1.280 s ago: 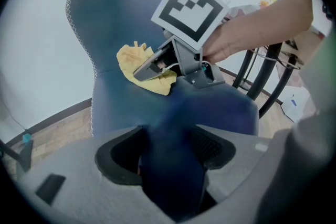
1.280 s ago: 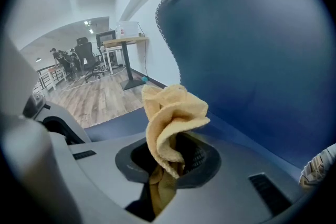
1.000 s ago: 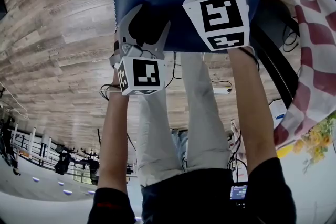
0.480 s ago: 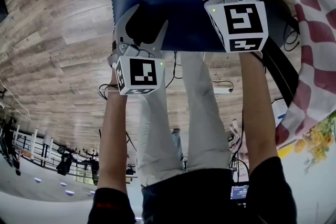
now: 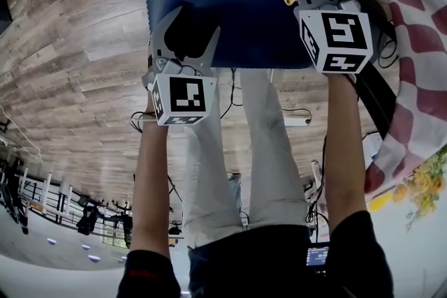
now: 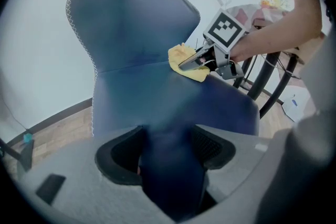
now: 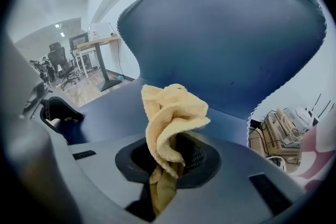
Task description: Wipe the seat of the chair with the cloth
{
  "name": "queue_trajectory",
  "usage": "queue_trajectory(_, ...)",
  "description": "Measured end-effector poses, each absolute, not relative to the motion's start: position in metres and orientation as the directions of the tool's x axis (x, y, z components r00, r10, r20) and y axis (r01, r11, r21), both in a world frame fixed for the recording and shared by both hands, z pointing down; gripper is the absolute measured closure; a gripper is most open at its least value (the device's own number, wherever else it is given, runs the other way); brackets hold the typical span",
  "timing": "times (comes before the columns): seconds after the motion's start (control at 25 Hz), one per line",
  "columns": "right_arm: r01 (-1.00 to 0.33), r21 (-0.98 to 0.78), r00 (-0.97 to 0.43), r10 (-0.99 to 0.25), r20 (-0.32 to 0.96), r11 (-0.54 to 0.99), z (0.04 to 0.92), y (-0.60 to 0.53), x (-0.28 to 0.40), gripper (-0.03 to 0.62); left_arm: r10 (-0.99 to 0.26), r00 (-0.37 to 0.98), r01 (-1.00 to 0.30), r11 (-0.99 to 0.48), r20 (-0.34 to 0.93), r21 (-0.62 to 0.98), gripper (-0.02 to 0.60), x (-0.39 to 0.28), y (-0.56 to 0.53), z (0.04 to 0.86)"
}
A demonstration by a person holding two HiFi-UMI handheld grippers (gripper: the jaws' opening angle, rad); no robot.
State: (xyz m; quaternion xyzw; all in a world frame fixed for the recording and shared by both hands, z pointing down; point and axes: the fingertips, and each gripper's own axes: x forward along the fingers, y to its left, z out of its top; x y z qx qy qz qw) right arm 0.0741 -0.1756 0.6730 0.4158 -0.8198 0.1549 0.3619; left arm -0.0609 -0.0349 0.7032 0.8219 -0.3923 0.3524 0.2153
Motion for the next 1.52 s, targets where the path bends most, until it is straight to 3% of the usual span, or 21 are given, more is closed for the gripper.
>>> queue_trajectory(0.36, -0.831, 0.048, -0.356, -0.595, 0.721, 0.554, 0.672, -0.175, 0.110, 0.540, -0.496, 0.444, -0.797, -0.600, 0.746, 0.075, 0.296, -0.061, -0.035, 0.704)
queue_trajectory(1.12, -0.846, 0.109, -0.284, -0.616, 0.735, 0.521, 0.674, -0.173, 0.106, 0.540, -0.454, 0.426, -0.809, -0.579, 0.783, 0.104, 0.298, -0.064, -0.038, 0.706)
queue_trajectory(1.48, -0.840, 0.038, -0.315, -0.542, 0.779, 0.541, 0.686, -0.144, 0.101, 0.540, -0.396, 0.380, -0.823, -0.557, 0.836, 0.110, 0.301, -0.063, -0.031, 0.705)
queue_trajectory(1.52, -0.834, 0.027, -0.323, -0.527, 0.786, 0.551, 0.687, -0.138, 0.100, 0.540, -0.397, 0.373, -0.832, -0.542, 0.839, 0.114, 0.323, -0.063, -0.031, 0.702)
